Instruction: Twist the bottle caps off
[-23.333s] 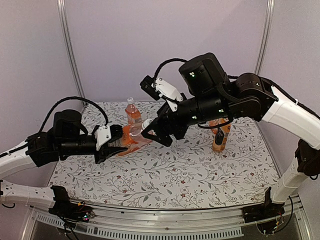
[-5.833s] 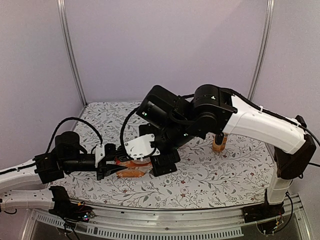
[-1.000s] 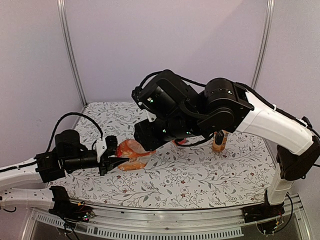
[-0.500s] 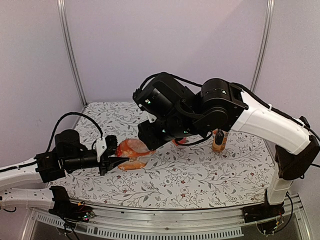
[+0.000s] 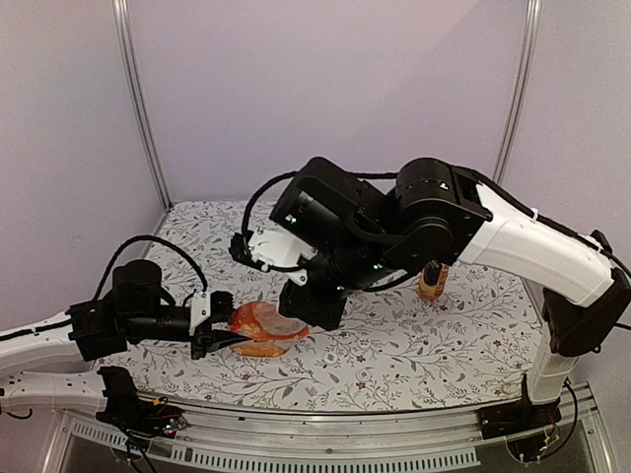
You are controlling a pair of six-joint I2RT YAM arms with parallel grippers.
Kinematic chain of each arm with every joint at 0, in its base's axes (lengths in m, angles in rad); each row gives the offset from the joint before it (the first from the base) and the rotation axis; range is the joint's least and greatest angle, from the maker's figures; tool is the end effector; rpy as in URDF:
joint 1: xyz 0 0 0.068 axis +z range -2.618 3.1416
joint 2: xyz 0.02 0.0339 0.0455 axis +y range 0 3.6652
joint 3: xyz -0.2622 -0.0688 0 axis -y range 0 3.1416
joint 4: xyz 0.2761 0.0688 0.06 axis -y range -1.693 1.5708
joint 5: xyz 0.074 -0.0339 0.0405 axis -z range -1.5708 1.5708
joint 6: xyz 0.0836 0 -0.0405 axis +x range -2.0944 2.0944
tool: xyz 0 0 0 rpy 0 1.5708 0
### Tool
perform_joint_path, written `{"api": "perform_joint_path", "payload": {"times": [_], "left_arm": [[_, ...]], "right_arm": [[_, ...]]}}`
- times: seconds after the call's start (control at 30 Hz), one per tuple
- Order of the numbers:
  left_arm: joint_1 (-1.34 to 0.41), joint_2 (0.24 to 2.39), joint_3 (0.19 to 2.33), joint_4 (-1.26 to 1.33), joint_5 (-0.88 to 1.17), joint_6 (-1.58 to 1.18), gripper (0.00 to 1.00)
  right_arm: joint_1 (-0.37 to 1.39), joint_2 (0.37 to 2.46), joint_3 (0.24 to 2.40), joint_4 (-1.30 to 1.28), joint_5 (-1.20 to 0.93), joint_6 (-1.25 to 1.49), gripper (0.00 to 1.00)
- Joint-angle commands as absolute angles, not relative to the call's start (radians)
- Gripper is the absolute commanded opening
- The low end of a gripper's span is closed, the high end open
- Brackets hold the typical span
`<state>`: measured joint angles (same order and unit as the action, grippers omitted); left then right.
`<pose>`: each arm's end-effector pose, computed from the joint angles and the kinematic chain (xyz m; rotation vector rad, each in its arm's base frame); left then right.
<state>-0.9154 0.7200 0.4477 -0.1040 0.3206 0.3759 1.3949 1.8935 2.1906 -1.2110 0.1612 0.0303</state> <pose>0.1300 -0.2123 0.2136 1.3613 1.4462 -0.6655 0.0911 0.4360 0.3764 -1.5310 1.9941 0.4063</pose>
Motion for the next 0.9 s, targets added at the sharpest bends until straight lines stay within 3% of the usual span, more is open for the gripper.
{"api": "perform_joint_path", "payload": {"times": [0.0,0.27,0.43,0.6,0.67,0.87], "left_arm": [[-0.915,0.709,0.474,-0.160,0.490,0.482,0.04],[-0.923,0.722,0.497,-0.239,0.558,0.561,0.04],[-0.925,0.718,0.492,-0.234,0.550,0.560,0.04],[-0.925,0.700,0.472,-0.196,0.506,0.522,0.04],[-0.926,0.696,0.464,-0.173,0.481,0.500,0.04],[-0.924,0.686,0.444,-0.107,0.391,0.425,0.04]], "right_arm": [[1.490,1.858,2.156,-1.304,0.198,-0.462,0.00],[1.632,1.849,2.066,-1.304,0.666,-1.037,0.00],[1.654,1.845,2.073,-1.243,0.637,-1.137,0.00],[1.611,1.750,1.995,-1.124,0.572,-0.962,0.00],[1.559,1.688,1.870,-1.023,0.538,-0.819,0.00],[1.364,1.469,1.456,-0.745,0.391,-0.161,0.00]]}}
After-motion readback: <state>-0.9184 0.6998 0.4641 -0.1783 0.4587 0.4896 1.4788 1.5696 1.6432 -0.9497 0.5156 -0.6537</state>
